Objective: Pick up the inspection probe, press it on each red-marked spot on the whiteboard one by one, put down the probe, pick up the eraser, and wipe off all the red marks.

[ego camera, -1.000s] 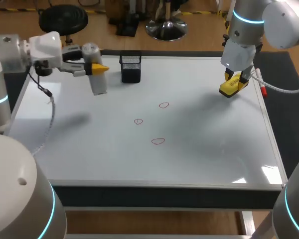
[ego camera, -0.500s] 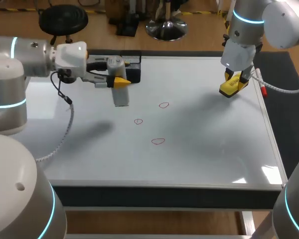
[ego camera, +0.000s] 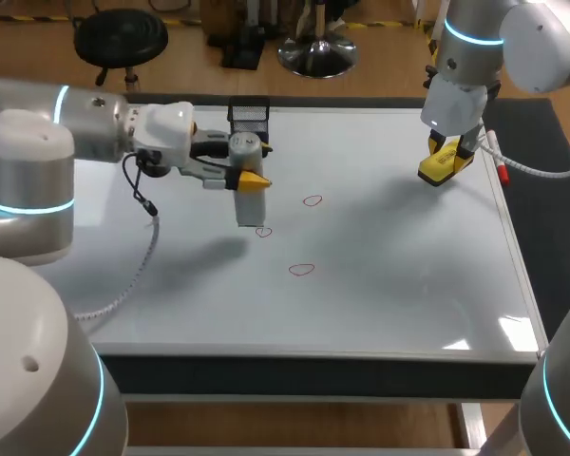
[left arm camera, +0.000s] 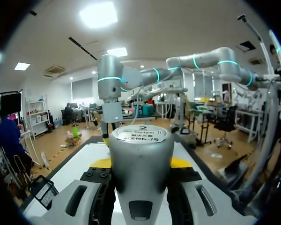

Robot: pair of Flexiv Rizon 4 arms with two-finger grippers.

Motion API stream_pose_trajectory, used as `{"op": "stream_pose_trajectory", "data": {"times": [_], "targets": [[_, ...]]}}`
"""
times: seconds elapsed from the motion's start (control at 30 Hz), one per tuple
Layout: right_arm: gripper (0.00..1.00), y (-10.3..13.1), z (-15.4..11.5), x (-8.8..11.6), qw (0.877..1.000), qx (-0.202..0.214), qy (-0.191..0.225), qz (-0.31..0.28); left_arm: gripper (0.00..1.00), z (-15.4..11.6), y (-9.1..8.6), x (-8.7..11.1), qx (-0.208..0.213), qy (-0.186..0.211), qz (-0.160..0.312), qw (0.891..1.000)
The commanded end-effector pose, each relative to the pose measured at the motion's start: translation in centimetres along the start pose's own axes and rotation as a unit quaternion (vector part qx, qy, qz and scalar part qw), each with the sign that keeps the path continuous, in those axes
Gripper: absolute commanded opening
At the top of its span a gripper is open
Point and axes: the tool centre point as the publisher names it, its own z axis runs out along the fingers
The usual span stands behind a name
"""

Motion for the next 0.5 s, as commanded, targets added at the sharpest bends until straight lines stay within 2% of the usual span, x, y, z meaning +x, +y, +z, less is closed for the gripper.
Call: {"op": "stream_pose_trajectory", "data": {"times": [0.03, 0.5], "targets": [[0.0, -0.1, -0.1, 0.0, 1.0, 0.001, 0.001, -0.001, 0.0, 0.8, 0.8, 0.0, 0.004, 0.001, 0.0, 1.0], [0.0, -0.1, -0.1, 0.0, 1.0, 0.001, 0.001, -0.001, 0.0, 1.8, 2.6, 0.2, 0.01, 0.015, -0.006, 1.0]]}}
